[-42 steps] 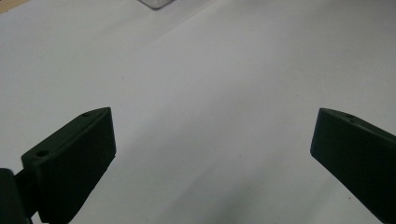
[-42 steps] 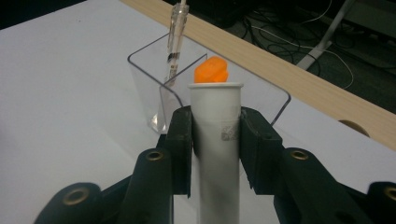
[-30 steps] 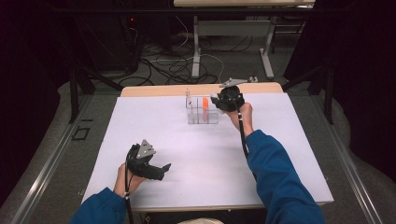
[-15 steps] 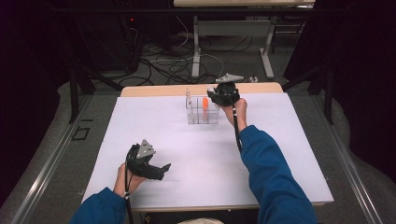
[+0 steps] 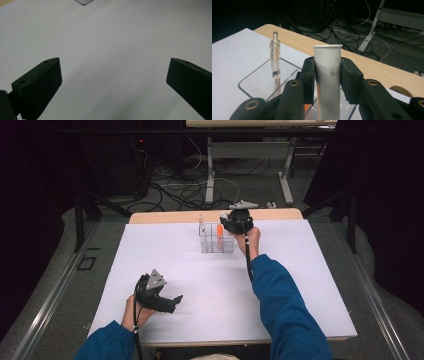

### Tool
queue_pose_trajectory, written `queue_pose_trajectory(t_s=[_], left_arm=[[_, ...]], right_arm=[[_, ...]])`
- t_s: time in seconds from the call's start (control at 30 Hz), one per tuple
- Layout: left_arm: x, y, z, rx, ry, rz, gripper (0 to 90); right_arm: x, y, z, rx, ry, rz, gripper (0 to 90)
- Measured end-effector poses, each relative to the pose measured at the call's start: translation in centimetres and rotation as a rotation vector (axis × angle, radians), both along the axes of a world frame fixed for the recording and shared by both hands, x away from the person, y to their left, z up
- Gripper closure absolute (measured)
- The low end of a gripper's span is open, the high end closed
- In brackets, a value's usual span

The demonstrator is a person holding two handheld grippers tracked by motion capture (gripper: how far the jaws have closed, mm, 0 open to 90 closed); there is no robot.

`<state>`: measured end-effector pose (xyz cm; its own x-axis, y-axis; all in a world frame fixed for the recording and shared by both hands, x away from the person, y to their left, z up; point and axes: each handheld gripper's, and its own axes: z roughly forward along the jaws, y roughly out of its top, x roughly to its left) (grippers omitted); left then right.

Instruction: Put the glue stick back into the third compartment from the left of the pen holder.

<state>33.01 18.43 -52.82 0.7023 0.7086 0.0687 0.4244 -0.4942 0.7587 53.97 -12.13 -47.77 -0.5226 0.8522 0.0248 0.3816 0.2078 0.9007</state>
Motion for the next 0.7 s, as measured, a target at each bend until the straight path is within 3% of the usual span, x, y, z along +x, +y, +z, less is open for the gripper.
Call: queue_pose_trajectory(t_s=[0.1, 0.17, 0.3, 0.7], left_arm=[[0.0, 0.0, 0.0, 0.001, 0.0, -0.001, 0.0], [0.0, 0.1, 0.1, 0.004, 0.017, -0.009, 0.0], [0.0, 0.0, 0.0, 0.002, -0.001, -0.003, 0.0], [-0.1, -0.2, 0.0, 0.008, 0.004, 0.0, 0.0]], right_arm=[[-0.1, -0.2, -0.1, 0.007, 0.017, -0.005, 62.0], [-0.3, -0.5, 0.1, 0.003, 0.054, -0.006, 44.9], [-1.2, -1.4, 0.7, -0.007, 0.097, 0.003, 25.2], [-4.8, -3.9, 1.3, -0.063, 0.147, 0.099, 15.2]])
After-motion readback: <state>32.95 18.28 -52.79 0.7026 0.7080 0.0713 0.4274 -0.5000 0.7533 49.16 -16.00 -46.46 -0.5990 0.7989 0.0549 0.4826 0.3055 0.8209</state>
